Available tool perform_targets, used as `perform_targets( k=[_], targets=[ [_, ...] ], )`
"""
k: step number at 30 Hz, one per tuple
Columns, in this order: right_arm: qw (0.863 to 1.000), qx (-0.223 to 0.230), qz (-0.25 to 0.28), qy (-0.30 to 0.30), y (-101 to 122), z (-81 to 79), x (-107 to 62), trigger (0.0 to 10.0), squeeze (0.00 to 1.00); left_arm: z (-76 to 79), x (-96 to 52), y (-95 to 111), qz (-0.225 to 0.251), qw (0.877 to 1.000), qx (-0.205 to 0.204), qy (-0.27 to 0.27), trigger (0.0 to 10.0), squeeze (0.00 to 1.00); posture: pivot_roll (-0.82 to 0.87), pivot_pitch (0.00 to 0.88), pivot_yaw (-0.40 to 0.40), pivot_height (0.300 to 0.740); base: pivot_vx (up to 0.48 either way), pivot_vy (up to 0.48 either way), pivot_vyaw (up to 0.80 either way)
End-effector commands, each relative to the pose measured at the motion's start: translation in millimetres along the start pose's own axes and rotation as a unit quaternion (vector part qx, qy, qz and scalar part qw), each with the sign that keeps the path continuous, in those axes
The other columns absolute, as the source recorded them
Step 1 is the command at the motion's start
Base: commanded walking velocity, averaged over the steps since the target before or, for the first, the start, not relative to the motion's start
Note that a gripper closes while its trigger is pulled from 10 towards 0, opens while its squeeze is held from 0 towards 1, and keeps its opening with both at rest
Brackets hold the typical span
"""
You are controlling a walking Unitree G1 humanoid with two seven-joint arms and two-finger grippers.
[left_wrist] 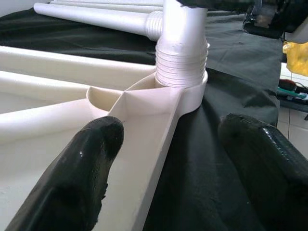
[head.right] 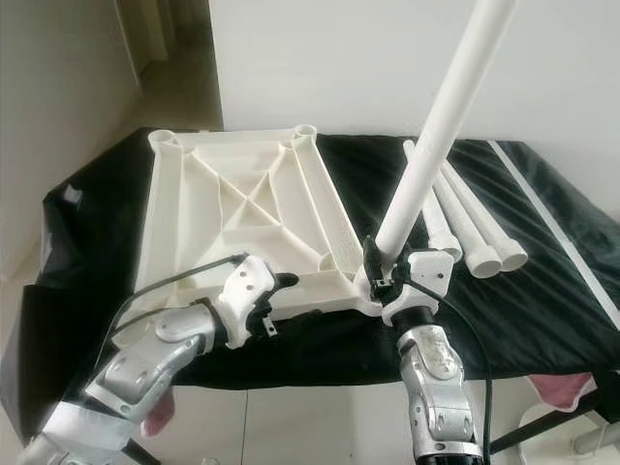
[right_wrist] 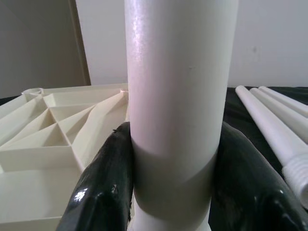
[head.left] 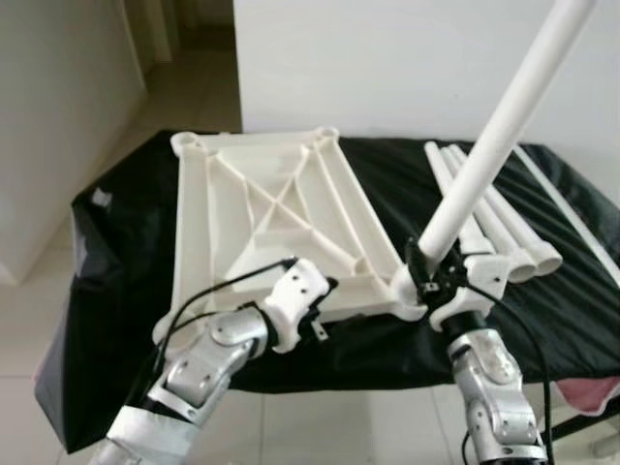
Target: Building children table
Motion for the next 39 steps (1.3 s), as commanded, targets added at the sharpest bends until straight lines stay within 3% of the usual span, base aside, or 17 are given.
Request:
perform_targets(
  k=[1, 8, 12, 13, 17, 30, 32, 35, 39],
  targets=[
    [0.999, -0.002, -0.05, -0.013, -20, 7.0, -8.8, 10.0, 0.0, 4.6, 1.1, 4, 0.0, 0.999, 0.003, -0.035, 10.0, 0.0, 0.05, 0.0, -0.03, 0.74, 0.0, 0.0, 0.0],
    [0.998, 0.013, -0.06, -0.031, -24, 14.8, -8.2, 10.0, 0.0, 1.9, 3.5, 7, 0.002, 1.0, 0.002, -0.027, 10.0, 0.0, 0.05, 0.0, -0.02, 0.74, 0.0, 0.0, 0.0],
    [0.998, -0.003, -0.061, -0.011, -26, 13.1, -7.3, 10.0, 0.0, 3.3, 2.7, 6, 0.002, 1.0, 0.0, -0.029, 10.0, 0.0, 0.05, 0.0, -0.016, 0.74, 0.0, 0.0, 0.0],
    [0.997, -0.048, -0.055, 0.029, -27, 7.3, -8.0, 10.0, 0.0, 3.5, 1.9, 6, 0.001, 1.0, -0.002, -0.03, 10.0, 0.0, 0.05, 0.0, -0.013, 0.74, 0.0, 0.0, 0.0],
    [0.993, -0.074, -0.056, 0.069, -31, 2.1, -14.3, 10.0, 0.0, 1.2, 0.4, 7, 0.001, 1.0, -0.001, -0.026, 10.0, 0.0, 0.05, 0.0, -0.018, 0.74, 0.0, 0.0, 0.0],
    [0.99, -0.064, -0.07, 0.105, -49, -7.2, -33.1, 10.0, 0.0, -10.0, -7.4, 8, -0.003, 1.0, 0.004, -0.006, 10.0, 0.0, 0.07, 0.0, -0.025, 0.74, 0.0, 0.0, 0.0],
    [0.991, -0.054, -0.072, 0.102, -51, -7.2, -35.4, 10.0, 0.0, -11.0, -8.2, 8, -0.003, 1.0, 0.004, -0.004, 10.0, 0.0, 0.07, 0.0, -0.024, 0.74, 0.0, 0.0, 0.0],
    [0.994, 0.043, -0.087, 0.053, -58, -1.1, -38.0, 10.0, 0.0, -13.2, -9.1, 10, -0.003, 1.0, 0.005, -0.001, 10.0, 0.0, 0.06, 0.0, -0.017, 0.74, 0.0, 0.0, 0.0],
    [0.994, 0.067, -0.086, 0.033, -60, 3.3, -36.7, 10.0, 0.0, -14.1, -9.1, 12, -0.002, 1.0, 0.007, -0.002, 10.0, 0.0, 0.06, 0.0, -0.012, 0.74, 0.0, 0.0, 0.0]
  ],
)
Point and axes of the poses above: a point about 5 cm out from each wrist's last joint towards the gripper, its own x axis pointing out of the wrist towards the gripper, its own y axis along the axis of the wrist's last joint, z = x × y, the point moved 2 cm from there along x, pointing out of the wrist towards the gripper, and after that the axes turned 4 degrees about -x, right-handed, at the moved point
